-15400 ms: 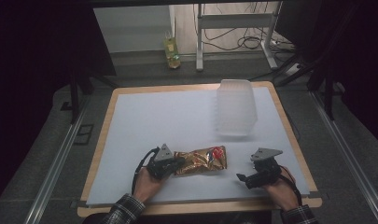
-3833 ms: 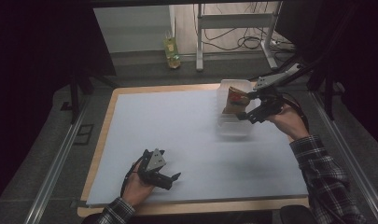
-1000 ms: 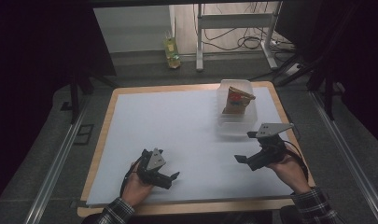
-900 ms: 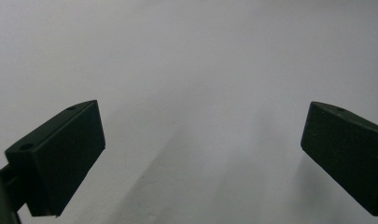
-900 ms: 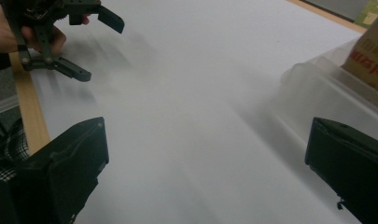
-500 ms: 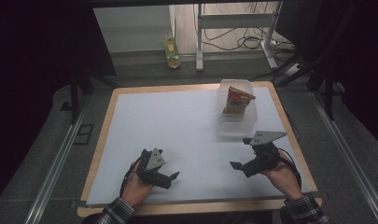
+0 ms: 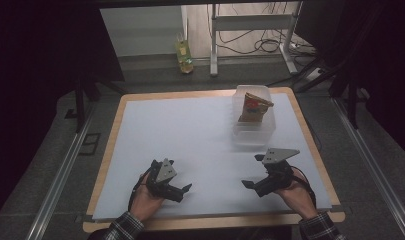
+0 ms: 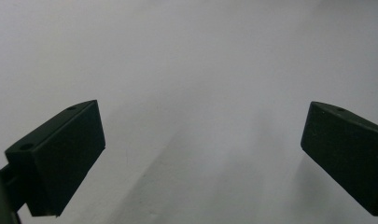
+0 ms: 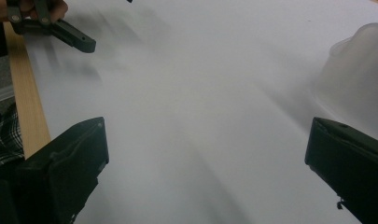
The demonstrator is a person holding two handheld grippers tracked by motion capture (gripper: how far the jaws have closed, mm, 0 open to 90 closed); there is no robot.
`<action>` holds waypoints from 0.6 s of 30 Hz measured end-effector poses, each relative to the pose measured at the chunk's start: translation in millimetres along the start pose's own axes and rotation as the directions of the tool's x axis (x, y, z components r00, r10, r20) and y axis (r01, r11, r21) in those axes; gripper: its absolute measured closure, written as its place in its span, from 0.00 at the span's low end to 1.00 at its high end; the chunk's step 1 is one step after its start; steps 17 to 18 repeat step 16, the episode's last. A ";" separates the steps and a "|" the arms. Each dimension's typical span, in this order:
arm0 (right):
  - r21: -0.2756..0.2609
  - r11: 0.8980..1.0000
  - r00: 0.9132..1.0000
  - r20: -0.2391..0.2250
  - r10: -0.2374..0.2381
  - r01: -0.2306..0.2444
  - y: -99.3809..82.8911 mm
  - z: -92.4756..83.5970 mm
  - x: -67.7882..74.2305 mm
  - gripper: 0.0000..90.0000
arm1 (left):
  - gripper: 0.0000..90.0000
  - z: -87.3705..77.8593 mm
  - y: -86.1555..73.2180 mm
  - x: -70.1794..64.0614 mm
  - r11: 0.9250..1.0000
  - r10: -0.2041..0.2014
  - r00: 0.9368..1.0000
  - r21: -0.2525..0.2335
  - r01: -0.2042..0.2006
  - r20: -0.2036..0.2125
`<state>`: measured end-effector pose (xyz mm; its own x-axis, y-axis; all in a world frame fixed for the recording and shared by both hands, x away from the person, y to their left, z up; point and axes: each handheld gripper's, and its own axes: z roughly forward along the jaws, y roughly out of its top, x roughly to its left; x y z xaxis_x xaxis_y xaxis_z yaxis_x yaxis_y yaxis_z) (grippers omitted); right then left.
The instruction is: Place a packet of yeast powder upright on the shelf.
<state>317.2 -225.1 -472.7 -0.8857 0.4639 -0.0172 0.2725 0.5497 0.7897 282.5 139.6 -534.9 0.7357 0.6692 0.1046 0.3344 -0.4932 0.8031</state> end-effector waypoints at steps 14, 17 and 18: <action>0.081 0.997 1.000 0.011 -0.012 0.011 -23.6 25.4 2.9 0.00 | 0.00 -1.6 -0.2 -0.1 1.000 0.021 1.000 0.000 -0.021 -0.023; 0.078 0.997 1.000 0.011 -0.009 0.008 -23.3 24.9 3.0 0.00 | 0.00 -2.5 0.0 0.1 1.000 0.022 0.999 -0.008 -0.022 -0.031; 0.078 0.997 1.000 0.011 -0.009 0.008 -23.3 24.9 3.0 0.00 | 0.00 -2.5 0.0 0.1 1.000 0.022 0.999 -0.008 -0.022 -0.031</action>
